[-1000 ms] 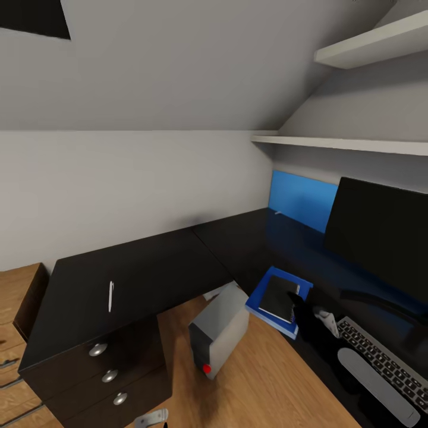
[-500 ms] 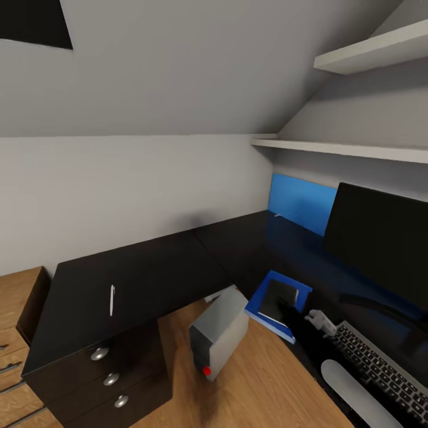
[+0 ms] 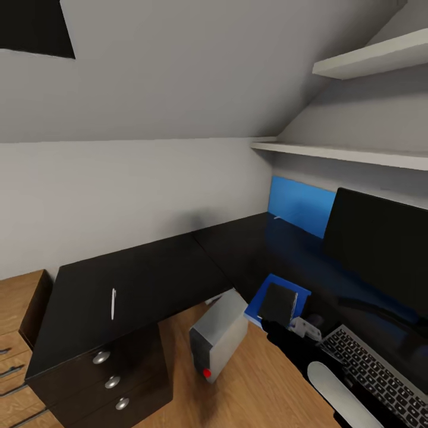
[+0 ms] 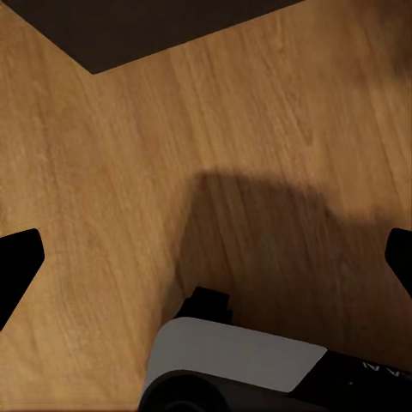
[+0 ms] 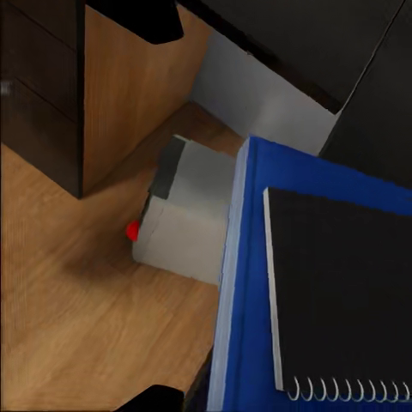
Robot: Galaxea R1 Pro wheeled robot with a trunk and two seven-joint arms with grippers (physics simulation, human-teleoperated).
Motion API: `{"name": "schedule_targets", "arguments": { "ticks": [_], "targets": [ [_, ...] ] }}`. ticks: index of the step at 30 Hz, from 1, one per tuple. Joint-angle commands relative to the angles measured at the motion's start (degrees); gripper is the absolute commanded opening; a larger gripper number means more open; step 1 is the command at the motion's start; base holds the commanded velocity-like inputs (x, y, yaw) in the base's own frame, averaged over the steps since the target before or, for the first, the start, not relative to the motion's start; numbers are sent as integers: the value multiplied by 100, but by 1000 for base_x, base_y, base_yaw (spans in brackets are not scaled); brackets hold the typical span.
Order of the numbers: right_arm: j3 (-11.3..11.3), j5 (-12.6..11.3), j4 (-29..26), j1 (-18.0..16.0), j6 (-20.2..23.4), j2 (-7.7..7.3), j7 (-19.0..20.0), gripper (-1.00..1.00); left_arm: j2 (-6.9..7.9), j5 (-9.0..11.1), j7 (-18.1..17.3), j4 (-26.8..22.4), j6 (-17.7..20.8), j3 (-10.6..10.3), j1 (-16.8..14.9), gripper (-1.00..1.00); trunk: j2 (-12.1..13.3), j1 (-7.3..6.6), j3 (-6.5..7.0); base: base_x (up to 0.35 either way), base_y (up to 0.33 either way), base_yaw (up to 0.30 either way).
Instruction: In the bedroom, organize the workspace by keeping the computer under the desk, ensuring the monitor is on the desk, placing the keyboard on the desk next to the monitor, placing the mouse on the desk next to the keyboard, moving the folder from the swivel chair onto the desk next to the mouse, stacking the notebook on top of the folder with the pen on top of the notebook, and positioning the swivel chair next to the desk.
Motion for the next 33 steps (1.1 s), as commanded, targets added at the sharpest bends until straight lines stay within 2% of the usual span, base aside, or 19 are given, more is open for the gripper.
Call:
{"name": "schedule_targets", "arguments": {
  "ticks": [1, 5, 6, 7, 8, 11, 23, 27, 33],
  "targets": [
    [20, -2, -8, -7, 35, 15, -60, 100, 5, 60, 32, 1, -25, -48, -5, 100, 38, -23, 12, 0, 0, 0],
    [170, 658, -8, -16, 478, 95, -178, 100, 7, 60, -62, 5, -30, -48, -5, 100, 198, -110, 84, 0, 0, 0],
    [192, 979, -8, -19, 745, 152, -224, 100, 7, 60, -78, 5, -31, -48, -5, 100, 238, -132, 102, 0, 0, 0],
    [198, 1122, -8, -20, 875, 198, -253, 100, 7, 60, -84, 5, -32, -48, -5, 100, 278, -154, 120, 0, 0, 0],
    [200, 1346, -8, -22, 1090, 305, -318, 100, 8, 60, -92, 5, -33, -48, -5, 100, 318, -176, 138, 0, 0, 0],
    [183, 1618, -8, -24, 1349, 482, -450, 100, 8, 60, -102, 6, -34, -48, -5, 100, 439, -242, 192, 0, 0, 0],
    [171, 1740, -8, -25, 1428, 617, -522, 100, 8, 68, -107, 6, -34, -48, -5, 100, 920, -506, 407, 0, 0, 1],
    [185, 1750, -8, -25, 1418, 705, -541, 100, 8, 69, -107, 6, -34, -46, -5, 100, 920, -506, 406, 0, 0, 106],
    [266, 1760, -5, -25, 1415, 743, -541, 100, 32, 69, -107, 6, -41, -41, -5, 100, 920, -506, 393, 0, 0, 230]
  ]
}}
